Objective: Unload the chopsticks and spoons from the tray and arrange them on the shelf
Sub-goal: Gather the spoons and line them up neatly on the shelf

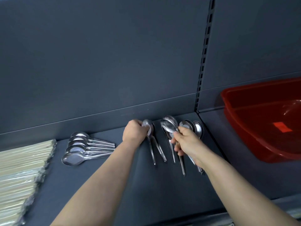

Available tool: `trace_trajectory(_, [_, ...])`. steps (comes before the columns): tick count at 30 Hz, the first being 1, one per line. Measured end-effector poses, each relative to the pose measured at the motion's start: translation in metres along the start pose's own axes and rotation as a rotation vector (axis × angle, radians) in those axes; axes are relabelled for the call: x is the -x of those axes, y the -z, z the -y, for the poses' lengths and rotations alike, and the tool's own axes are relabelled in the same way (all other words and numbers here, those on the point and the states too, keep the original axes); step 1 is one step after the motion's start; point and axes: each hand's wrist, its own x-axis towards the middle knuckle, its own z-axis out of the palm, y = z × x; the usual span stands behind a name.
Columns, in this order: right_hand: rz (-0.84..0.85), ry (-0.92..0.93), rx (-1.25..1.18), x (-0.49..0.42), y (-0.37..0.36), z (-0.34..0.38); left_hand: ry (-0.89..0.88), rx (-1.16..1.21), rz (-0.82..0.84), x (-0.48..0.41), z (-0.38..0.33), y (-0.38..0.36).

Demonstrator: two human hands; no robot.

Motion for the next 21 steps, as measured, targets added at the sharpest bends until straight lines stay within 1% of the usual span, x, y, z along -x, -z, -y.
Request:
trace_trajectory(2, [-0.008, -0.010, -0.089, 0.003, -0.002, 0.004, 0.009, 0.089, 0.010, 0.000, 0.002, 0.000])
trace_trajectory(5, [0.004, -0.006, -0.163, 0.002, -0.008, 0.007, 0.001, 0.333, 0.049, 0.008, 0.001, 0.007])
trace_trajectory(6, [0.016, -0.004, -0.159, 0.002, -0.012, 0.008, -0.010, 0.412, 0.085, 0.014, 0.000, 0.009])
trace_trajectory(8, [0.045, 0.002, -0.072, 0.003, -0.020, 0.009, -0.047, 0.511, 0.156, 0.025, -0.003, 0.012])
trace_trajectory(10, [0.096, -0.010, -0.066, 0.006, -0.030, 0.013, -0.075, 0.568, 0.147, 0.032, -0.002, 0.015])
trace_trajectory(12, [0.152, -0.014, -0.132, 0.012, -0.039, 0.018, -0.064, 0.596, 0.077, 0.034, 0.004, 0.019])
trace_trajectory(15, [0.169, 0.011, -0.120, 0.020, -0.049, 0.023, -0.043, 0.616, 0.025, 0.036, 0.017, 0.030])
trace_trajectory(18, [0.260, 0.044, -0.009, 0.026, -0.064, 0.028, -0.025, 0.628, 0.024, 0.041, 0.032, 0.045])
trace_trajectory(21, [0.370, 0.061, 0.134, 0.031, -0.086, 0.032, -0.058, 0.506, 0.027, 0.045, 0.054, 0.063])
